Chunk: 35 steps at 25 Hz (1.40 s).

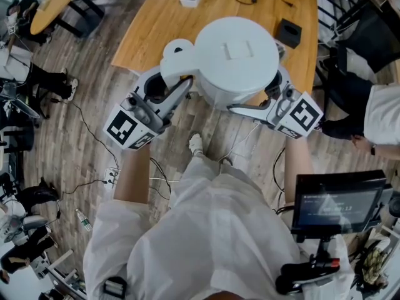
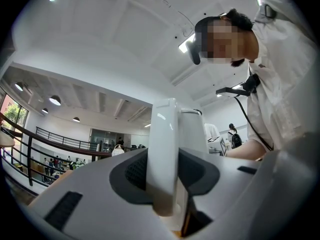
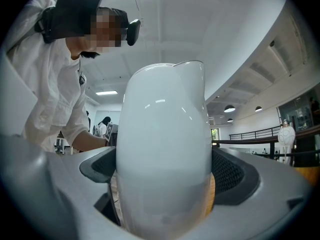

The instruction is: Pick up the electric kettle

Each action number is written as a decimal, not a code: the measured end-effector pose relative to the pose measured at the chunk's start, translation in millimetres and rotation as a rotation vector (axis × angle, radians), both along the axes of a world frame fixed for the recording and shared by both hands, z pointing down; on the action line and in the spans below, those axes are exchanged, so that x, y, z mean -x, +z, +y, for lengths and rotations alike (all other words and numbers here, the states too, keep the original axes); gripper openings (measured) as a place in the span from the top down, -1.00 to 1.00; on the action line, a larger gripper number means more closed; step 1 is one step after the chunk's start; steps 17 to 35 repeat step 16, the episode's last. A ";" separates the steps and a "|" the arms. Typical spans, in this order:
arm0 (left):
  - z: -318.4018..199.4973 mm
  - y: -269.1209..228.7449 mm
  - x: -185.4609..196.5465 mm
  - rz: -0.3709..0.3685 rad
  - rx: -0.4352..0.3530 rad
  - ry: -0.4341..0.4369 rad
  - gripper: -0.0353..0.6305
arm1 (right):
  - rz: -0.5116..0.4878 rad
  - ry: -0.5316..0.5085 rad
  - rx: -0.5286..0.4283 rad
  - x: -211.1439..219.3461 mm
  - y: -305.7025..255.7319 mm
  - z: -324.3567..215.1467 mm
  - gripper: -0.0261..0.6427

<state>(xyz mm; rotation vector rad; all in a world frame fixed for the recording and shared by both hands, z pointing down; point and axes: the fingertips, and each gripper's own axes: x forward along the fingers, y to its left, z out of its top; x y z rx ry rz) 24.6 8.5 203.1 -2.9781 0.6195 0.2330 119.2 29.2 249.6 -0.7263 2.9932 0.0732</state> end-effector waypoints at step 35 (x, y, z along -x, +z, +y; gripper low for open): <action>-1.8 -2.8 0.4 0.001 -0.006 0.000 0.51 | 0.008 -0.009 0.003 1.2 -0.6 -3.8 -0.77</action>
